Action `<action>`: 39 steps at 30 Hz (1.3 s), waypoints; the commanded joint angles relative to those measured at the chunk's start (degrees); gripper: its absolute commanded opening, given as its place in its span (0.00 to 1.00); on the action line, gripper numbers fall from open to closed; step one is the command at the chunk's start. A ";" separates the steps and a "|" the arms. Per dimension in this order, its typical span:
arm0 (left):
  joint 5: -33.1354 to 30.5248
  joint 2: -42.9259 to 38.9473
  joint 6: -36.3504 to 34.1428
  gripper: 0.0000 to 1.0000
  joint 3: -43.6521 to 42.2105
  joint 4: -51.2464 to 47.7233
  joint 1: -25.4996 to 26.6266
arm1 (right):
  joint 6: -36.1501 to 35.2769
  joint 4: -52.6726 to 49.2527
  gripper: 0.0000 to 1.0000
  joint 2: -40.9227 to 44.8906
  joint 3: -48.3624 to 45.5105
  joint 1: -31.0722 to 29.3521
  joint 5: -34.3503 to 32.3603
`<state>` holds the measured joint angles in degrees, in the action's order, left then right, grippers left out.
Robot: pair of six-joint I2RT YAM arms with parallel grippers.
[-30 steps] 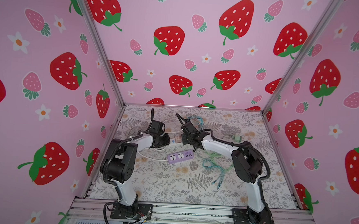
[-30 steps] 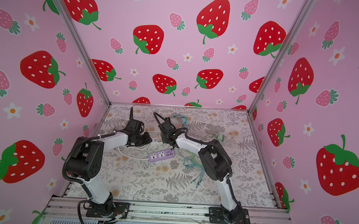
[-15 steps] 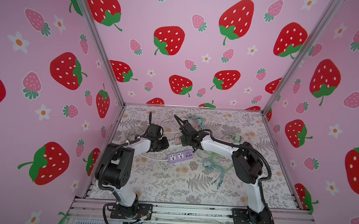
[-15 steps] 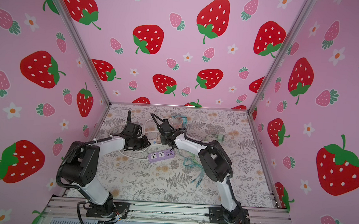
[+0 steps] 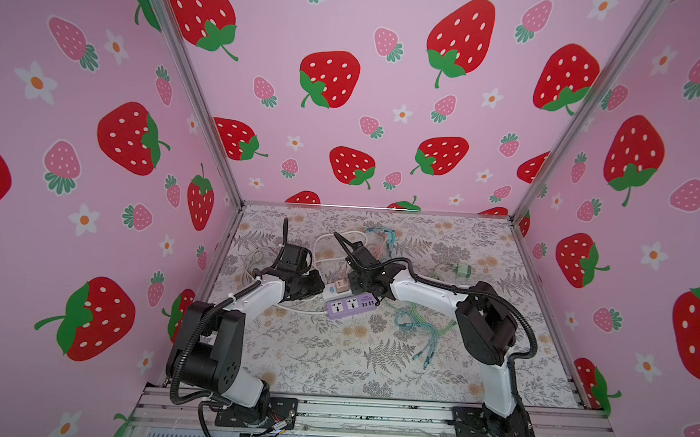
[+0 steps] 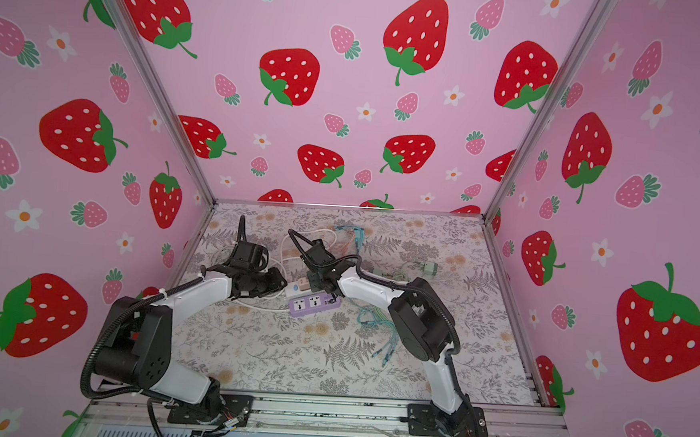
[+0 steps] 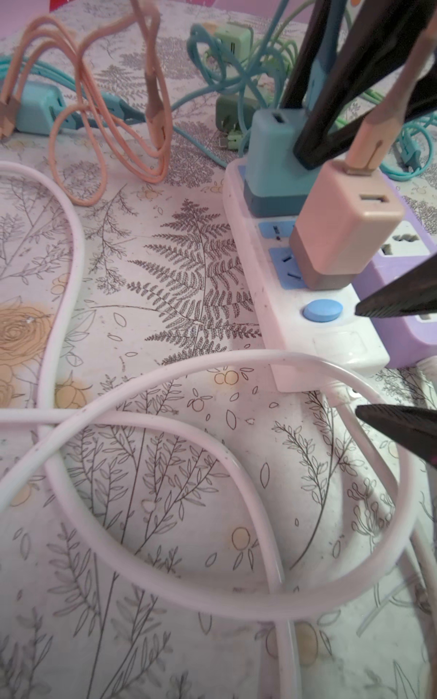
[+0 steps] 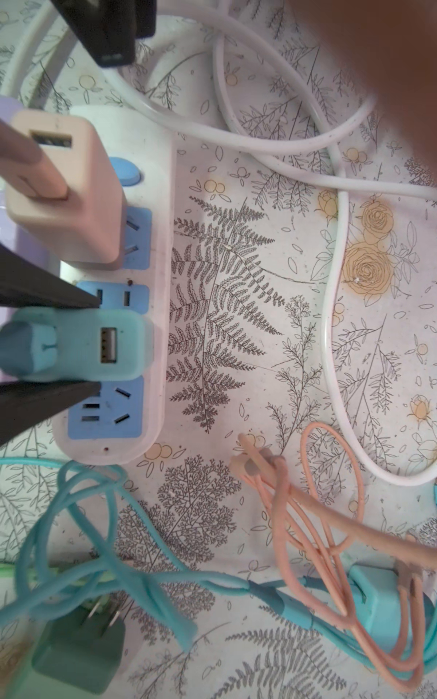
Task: Insert the plug
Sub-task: 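Open the right gripper and lift it away from the plugged teal charger, then lower the open right gripper onto the light-green charger and close on it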
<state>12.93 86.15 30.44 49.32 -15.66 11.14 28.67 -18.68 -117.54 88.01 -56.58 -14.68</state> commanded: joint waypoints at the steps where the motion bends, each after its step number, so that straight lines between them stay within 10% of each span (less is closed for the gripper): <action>1: -1.41 -2.07 -0.74 0.45 0.96 -3.38 -0.72 | 0.45 -4.12 0.35 2.25 -0.39 -0.99 2.85; 23: 1.80 -10.74 -2.00 0.71 2.27 -7.93 -2.17 | -4.55 -4.14 0.61 18.19 -9.23 0.72 7.88; 39: 5.15 -20.14 -1.78 0.78 1.50 -10.94 -2.08 | -31.87 9.22 0.61 24.63 -26.13 17.73 9.18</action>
<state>17.02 67.40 28.86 49.56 -24.58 9.21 6.31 -13.56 -91.48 61.91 -40.25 -5.15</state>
